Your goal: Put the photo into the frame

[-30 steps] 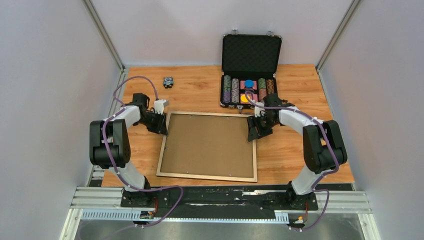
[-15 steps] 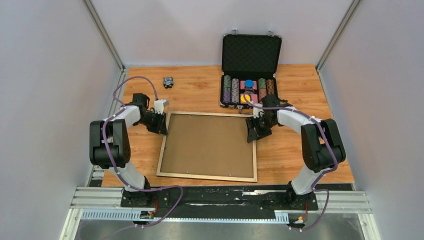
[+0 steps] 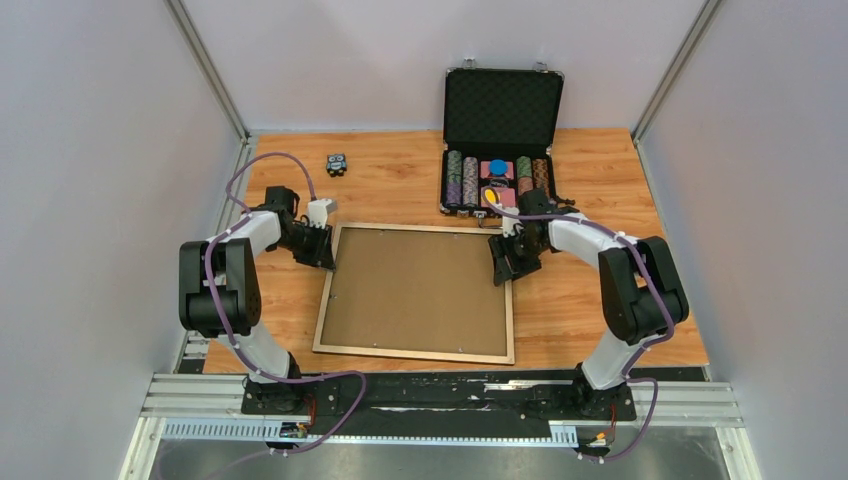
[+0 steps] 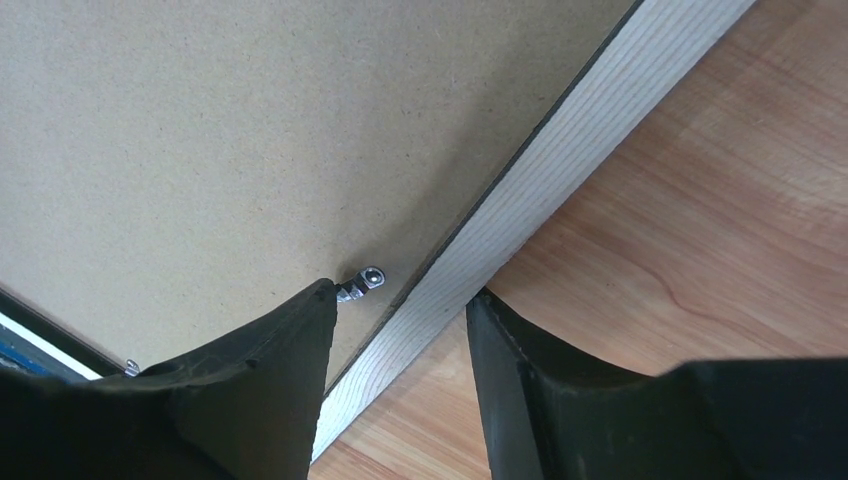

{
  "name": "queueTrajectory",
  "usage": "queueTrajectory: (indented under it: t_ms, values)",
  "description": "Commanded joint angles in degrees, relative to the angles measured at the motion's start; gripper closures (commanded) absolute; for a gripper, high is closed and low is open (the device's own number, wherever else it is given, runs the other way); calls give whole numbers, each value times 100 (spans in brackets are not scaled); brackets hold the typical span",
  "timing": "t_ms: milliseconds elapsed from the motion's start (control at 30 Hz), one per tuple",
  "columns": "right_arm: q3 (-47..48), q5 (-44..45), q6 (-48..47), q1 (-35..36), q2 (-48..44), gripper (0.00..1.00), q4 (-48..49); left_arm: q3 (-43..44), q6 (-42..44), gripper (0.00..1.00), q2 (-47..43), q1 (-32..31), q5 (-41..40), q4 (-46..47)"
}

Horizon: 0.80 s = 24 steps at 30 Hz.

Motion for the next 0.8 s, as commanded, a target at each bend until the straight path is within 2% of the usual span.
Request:
queueTrajectory:
  t_ms: [0, 767]
  values:
    - [107, 67, 121, 154, 200, 47, 323, 36, 115, 71, 143, -29, -68, 240]
    - [326, 6, 330, 319, 624, 46, 287, 73, 99, 71, 222, -26, -132, 225]
